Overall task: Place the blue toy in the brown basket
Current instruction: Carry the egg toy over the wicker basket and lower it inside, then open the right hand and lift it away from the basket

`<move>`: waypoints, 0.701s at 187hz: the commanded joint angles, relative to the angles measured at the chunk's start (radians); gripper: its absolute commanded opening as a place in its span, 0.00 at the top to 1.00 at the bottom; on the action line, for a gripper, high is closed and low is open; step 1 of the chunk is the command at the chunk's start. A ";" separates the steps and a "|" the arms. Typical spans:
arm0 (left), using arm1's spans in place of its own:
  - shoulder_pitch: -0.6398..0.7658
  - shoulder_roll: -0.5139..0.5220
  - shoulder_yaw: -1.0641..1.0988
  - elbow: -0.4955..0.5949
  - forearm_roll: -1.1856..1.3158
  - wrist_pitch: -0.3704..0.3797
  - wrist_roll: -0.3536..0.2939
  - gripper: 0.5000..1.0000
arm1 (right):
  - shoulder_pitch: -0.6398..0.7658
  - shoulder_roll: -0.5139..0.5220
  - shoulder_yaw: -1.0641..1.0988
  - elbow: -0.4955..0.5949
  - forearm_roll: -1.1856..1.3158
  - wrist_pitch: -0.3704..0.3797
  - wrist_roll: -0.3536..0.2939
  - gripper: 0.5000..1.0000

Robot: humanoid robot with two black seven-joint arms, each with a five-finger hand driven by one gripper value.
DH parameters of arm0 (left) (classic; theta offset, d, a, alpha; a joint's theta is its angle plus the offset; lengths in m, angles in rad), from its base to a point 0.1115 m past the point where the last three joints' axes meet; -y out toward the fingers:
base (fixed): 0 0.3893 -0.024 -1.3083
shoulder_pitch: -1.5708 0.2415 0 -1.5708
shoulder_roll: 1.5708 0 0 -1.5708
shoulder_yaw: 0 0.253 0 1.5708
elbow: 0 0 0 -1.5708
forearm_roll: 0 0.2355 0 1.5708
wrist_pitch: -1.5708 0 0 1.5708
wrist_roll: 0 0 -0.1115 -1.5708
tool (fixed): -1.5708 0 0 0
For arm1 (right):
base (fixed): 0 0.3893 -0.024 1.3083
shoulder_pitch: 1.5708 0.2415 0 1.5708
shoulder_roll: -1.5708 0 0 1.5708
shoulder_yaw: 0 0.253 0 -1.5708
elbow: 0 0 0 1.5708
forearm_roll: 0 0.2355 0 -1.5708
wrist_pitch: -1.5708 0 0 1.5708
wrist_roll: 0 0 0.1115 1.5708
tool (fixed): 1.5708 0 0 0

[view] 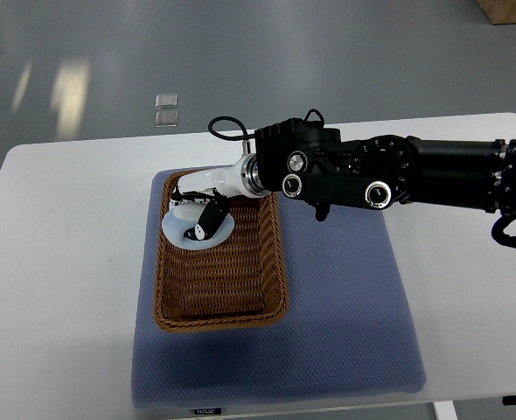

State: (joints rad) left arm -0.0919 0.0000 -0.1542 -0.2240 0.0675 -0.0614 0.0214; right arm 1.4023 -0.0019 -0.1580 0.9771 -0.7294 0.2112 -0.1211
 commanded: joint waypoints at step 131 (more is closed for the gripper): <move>0.000 0.000 -0.004 0.011 -0.001 0.000 0.000 0.00 | -0.006 0.002 0.132 -0.043 -0.016 -0.006 0.005 0.28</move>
State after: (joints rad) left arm -0.0920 0.0000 -0.1573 -0.2135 0.0659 -0.0614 0.0214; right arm 1.3484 0.0001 -0.1040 0.9315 -0.7561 0.1921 -0.1159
